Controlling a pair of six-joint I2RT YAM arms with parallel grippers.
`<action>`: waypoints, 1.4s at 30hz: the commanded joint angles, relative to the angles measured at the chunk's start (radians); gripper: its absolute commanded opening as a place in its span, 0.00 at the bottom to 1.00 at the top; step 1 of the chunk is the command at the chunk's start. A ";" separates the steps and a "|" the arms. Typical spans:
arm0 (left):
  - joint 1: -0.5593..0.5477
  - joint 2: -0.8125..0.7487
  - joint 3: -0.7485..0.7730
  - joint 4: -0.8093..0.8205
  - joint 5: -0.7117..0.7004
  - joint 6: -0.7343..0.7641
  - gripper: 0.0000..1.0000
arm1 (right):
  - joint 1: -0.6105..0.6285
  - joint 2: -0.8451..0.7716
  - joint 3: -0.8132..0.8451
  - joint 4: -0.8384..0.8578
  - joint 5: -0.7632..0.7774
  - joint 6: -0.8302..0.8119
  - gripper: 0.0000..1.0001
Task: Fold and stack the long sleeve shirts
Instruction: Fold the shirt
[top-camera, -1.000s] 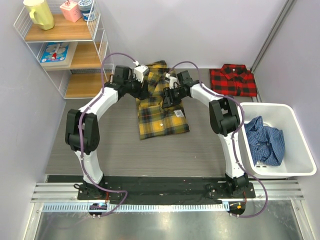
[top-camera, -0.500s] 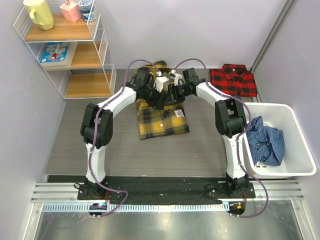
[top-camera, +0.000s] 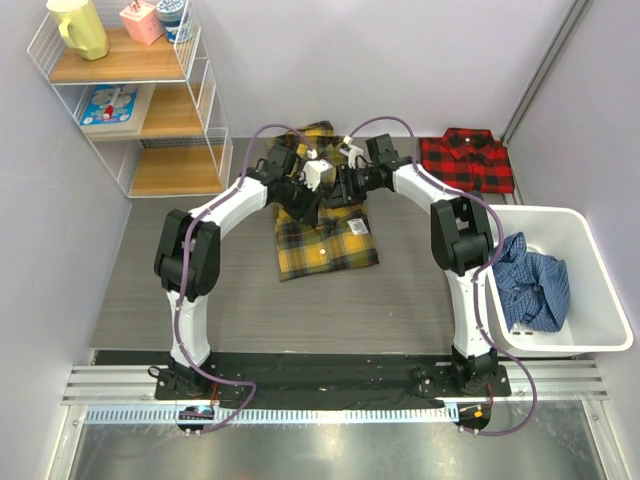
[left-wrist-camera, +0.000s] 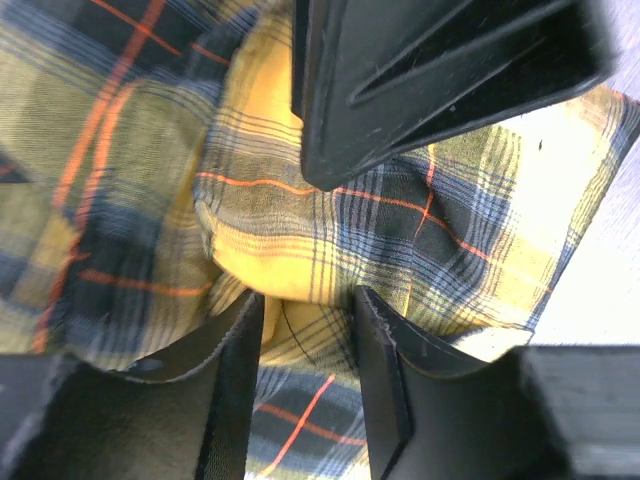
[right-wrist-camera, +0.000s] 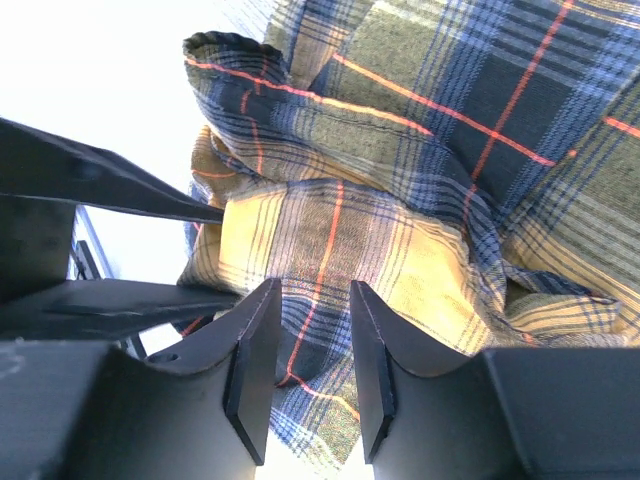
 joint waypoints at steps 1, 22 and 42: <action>0.011 -0.100 0.018 0.023 -0.065 0.029 0.40 | 0.012 -0.027 0.012 0.035 -0.040 0.008 0.38; 0.063 -0.123 0.021 0.016 -0.059 -0.086 0.48 | 0.045 0.129 0.102 0.001 0.178 -0.141 0.35; 0.122 -0.129 -0.065 -0.083 0.193 -0.092 0.60 | -0.154 -0.139 -0.086 -0.312 -0.036 -0.318 0.51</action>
